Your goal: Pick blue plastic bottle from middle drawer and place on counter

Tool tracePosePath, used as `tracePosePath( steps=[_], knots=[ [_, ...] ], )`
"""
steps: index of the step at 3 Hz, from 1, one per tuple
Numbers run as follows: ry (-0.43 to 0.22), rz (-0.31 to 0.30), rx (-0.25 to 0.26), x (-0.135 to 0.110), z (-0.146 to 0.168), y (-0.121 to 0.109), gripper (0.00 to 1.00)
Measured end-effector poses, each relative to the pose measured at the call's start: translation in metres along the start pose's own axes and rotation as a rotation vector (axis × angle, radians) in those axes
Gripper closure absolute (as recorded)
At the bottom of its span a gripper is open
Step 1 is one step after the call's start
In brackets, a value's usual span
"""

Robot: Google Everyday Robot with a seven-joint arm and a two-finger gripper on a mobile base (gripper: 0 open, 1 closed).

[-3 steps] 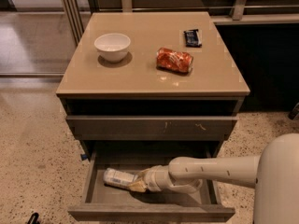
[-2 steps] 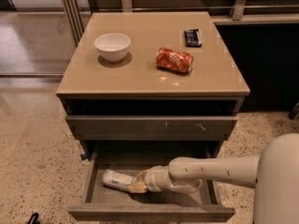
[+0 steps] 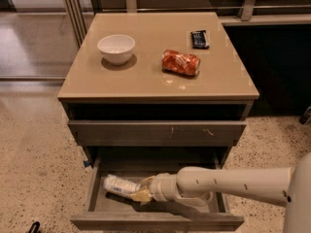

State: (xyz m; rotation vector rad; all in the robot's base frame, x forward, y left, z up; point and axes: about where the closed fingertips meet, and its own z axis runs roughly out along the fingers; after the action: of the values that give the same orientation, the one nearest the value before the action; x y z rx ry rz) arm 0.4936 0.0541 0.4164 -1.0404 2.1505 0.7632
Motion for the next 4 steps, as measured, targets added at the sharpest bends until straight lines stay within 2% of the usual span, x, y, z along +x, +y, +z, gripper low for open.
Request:
tracePosePath(
  steps=[2,3,4],
  knots=[
    [-0.161,-0.117,0.273,-0.060,-0.112,0.049,1.00],
    [-0.178,-0.179,0.367,-0.101,-0.155,0.066,1.00],
    [-0.176,-0.222,0.393,-0.115,-0.165,0.067,1.00]
  ],
)
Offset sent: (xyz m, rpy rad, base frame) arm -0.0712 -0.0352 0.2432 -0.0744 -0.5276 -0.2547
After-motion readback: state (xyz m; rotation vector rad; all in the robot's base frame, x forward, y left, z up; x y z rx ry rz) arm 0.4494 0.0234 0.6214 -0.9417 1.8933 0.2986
